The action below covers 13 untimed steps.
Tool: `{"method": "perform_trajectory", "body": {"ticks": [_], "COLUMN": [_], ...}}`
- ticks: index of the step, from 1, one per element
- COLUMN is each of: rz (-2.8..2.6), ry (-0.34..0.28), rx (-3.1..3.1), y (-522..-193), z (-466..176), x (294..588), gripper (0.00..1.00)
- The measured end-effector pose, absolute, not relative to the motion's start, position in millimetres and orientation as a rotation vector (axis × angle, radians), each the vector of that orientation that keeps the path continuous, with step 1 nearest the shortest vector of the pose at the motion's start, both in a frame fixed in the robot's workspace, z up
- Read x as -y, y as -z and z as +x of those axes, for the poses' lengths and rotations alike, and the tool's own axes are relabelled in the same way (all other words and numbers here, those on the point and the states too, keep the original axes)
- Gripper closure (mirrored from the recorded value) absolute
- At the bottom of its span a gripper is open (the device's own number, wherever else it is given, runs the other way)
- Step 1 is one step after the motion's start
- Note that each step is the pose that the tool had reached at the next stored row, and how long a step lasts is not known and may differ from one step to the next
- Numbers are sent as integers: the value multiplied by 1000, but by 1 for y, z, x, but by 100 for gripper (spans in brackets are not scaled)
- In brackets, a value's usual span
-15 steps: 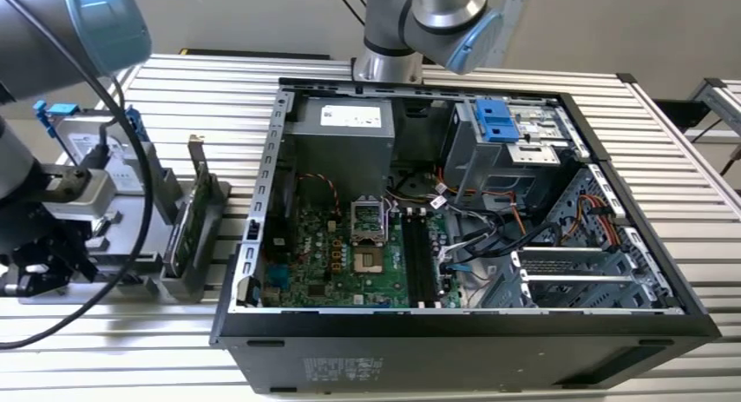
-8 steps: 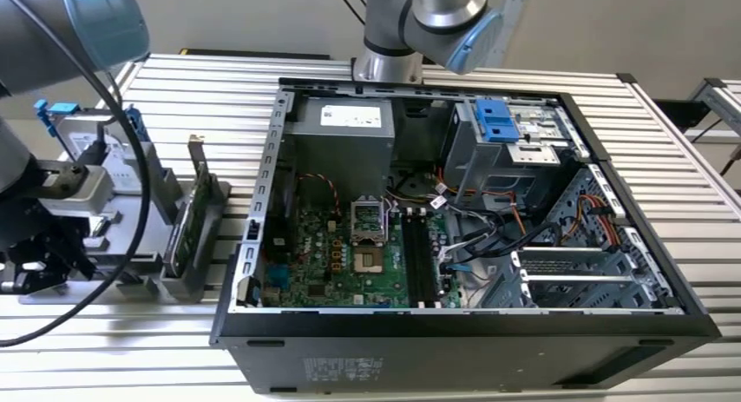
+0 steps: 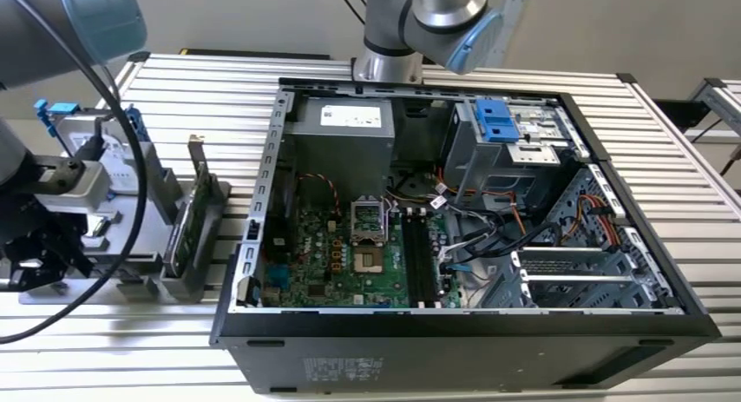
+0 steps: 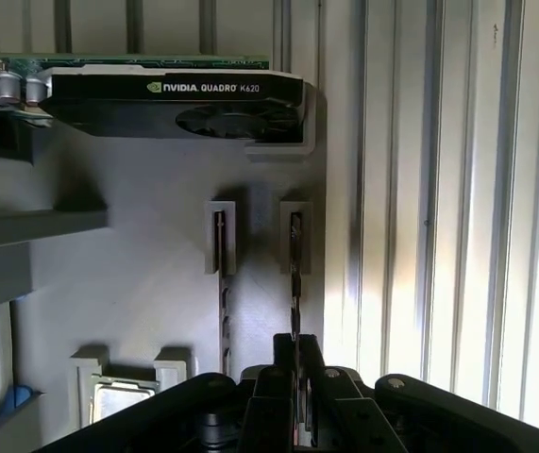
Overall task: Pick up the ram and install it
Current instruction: 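Pick up the ram and move it above insertion slot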
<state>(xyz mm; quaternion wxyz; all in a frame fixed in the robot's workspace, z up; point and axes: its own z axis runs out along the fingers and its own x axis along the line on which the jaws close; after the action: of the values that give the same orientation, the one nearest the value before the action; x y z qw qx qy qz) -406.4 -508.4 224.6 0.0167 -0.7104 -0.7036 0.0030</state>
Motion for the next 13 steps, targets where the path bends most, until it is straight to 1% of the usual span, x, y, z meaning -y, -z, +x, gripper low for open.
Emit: {"method": "perform_trajectory", "body": {"ticks": [13], "rz": [-2208], "ry": [-9], "rx": [2187], "y": [-233], "z": [-406], "x": [508], "gripper": [100]}}
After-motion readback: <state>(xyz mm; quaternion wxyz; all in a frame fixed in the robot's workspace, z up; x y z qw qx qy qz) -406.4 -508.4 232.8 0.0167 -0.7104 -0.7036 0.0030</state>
